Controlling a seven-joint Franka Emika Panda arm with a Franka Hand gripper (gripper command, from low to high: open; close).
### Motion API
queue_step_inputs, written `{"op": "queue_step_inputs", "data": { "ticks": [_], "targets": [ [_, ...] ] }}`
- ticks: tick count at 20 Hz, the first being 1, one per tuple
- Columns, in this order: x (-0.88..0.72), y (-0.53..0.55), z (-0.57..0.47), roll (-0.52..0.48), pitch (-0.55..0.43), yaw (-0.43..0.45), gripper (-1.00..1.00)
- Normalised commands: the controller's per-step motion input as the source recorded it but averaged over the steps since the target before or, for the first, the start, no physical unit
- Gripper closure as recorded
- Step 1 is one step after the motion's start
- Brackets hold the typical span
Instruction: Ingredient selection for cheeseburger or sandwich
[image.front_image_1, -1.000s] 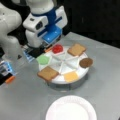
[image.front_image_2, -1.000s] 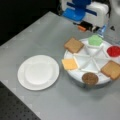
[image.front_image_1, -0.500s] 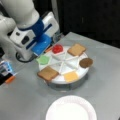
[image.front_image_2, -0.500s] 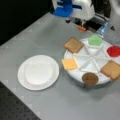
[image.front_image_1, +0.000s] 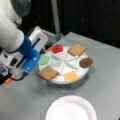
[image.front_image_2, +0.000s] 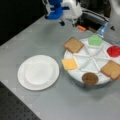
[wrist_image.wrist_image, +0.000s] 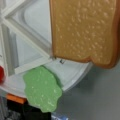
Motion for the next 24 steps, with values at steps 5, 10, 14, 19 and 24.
{"op": "queue_step_inputs", "data": {
  "ticks": [5, 10, 14, 19, 24],
  "targets": [
    [0.00, -0.21, -0.19, 0.591, -0.013, 0.065, -1.00],
    [0.07, -0.18, -0.10, 0.550, -0.006, 0.111, -1.00],
    [0.15, -0.28, -0.14, 0.632, -0.019, 0.224, -1.00],
    [0.30, -0.41, -0.21, 0.608, -0.044, 0.271, -1.00],
    [0.47, -0.44, -0.22, 0.507, 0.020, 0.267, -1.00]
  ]
}}
